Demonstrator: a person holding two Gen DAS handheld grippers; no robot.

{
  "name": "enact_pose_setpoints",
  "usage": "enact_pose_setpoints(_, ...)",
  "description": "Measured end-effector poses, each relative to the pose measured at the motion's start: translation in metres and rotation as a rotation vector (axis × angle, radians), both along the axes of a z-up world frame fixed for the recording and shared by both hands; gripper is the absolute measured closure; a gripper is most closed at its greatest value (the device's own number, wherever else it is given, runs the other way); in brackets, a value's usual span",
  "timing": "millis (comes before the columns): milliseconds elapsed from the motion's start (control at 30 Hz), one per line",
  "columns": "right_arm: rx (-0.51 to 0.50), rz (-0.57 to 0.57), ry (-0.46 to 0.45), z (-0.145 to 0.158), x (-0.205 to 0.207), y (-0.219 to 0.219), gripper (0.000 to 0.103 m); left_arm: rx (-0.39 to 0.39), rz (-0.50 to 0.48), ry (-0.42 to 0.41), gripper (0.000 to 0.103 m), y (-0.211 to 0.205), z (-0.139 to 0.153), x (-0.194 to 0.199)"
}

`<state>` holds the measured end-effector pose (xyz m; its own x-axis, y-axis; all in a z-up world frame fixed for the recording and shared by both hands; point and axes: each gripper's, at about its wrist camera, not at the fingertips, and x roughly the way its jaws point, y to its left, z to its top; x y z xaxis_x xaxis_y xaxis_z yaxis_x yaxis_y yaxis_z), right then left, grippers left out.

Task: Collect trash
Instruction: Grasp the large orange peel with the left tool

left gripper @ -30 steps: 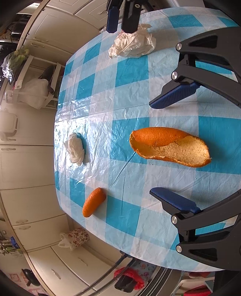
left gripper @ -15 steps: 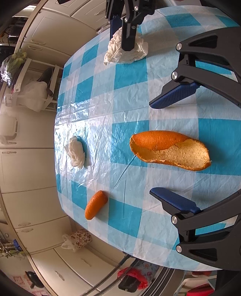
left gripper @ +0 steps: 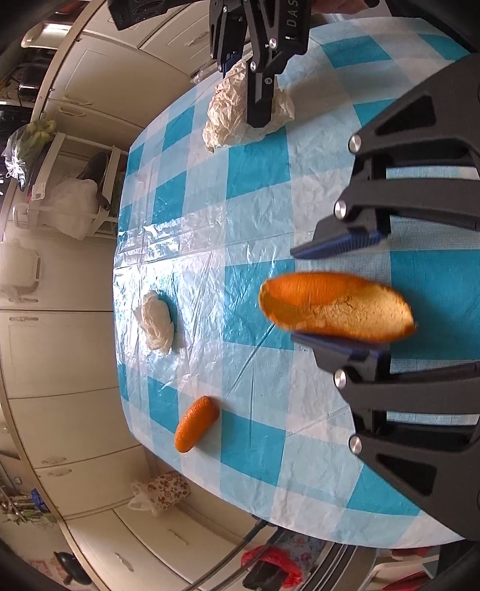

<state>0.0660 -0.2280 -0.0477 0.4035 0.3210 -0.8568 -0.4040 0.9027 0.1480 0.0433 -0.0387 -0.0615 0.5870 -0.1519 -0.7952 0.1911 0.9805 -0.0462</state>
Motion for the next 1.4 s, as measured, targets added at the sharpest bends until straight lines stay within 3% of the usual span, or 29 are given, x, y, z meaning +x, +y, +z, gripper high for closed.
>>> enact_pose_setpoints(233,0.016,-0.054,-0.025,0.010,-0.003,-0.016,0.061,-0.047,-0.036,0.008,0.080,0.003,0.001,-0.003)
enact_pose_setpoints(300,0.003,-0.067,-0.014,0.007,-0.002,-0.019,0.053,-0.023,-0.046,0.010,0.074,0.001,0.000,-0.004)
enact_pose_setpoints(367,-0.002,-0.068,-0.003,0.005,-0.002,-0.020,0.045,0.005,-0.028,0.008,0.051,0.000,0.001,-0.006)
enact_pose_setpoints(400,-0.003,-0.069,-0.007,0.006,-0.003,-0.021,0.043,0.013,-0.015,0.005,0.048,0.001,0.001,-0.007)
enact_pose_setpoints(533,0.007,-0.060,-0.015,0.011,-0.008,-0.024,0.043,0.022,0.017,0.015,0.047,0.006,0.000,-0.007)
enact_pose_setpoints(767,-0.005,-0.081,0.002,0.007,-0.012,-0.033,0.061,0.057,0.046,0.010,0.047,0.007,0.000,-0.012)
enact_pose_setpoints(867,0.007,-0.083,-0.004,0.010,-0.016,-0.034,0.062,0.050,0.061,0.010,0.047,0.011,0.000,-0.013)
enact_pose_setpoints(900,0.008,-0.083,-0.006,0.012,-0.018,-0.034,0.057,0.048,0.065,0.009,0.047,0.012,0.000,-0.014)
enact_pose_setpoints(933,0.011,-0.084,0.001,0.013,-0.019,-0.035,0.051,0.049,0.064,0.010,0.050,0.012,0.000,-0.016)
enact_pose_setpoints(1000,0.006,-0.083,0.006,0.012,-0.022,-0.035,0.052,0.058,0.059,0.009,0.056,0.011,0.000,-0.018)
enact_pose_setpoints(1033,-0.004,-0.077,0.017,0.009,-0.023,-0.034,0.058,0.061,0.054,0.007,0.066,0.010,0.000,-0.018)
enact_pose_setpoints(1067,-0.015,-0.075,0.017,0.007,-0.024,-0.032,0.059,0.064,0.053,0.005,0.081,0.008,0.000,-0.019)
enact_pose_setpoints(1200,0.006,-0.089,-0.029,0.017,-0.030,-0.032,0.070,0.041,0.045,-0.010,0.088,-0.003,0.005,-0.020)
enact_pose_setpoints(1400,0.057,-0.114,-0.093,0.032,-0.033,-0.029,0.070,0.031,-0.001,-0.057,0.088,-0.030,0.018,-0.021)
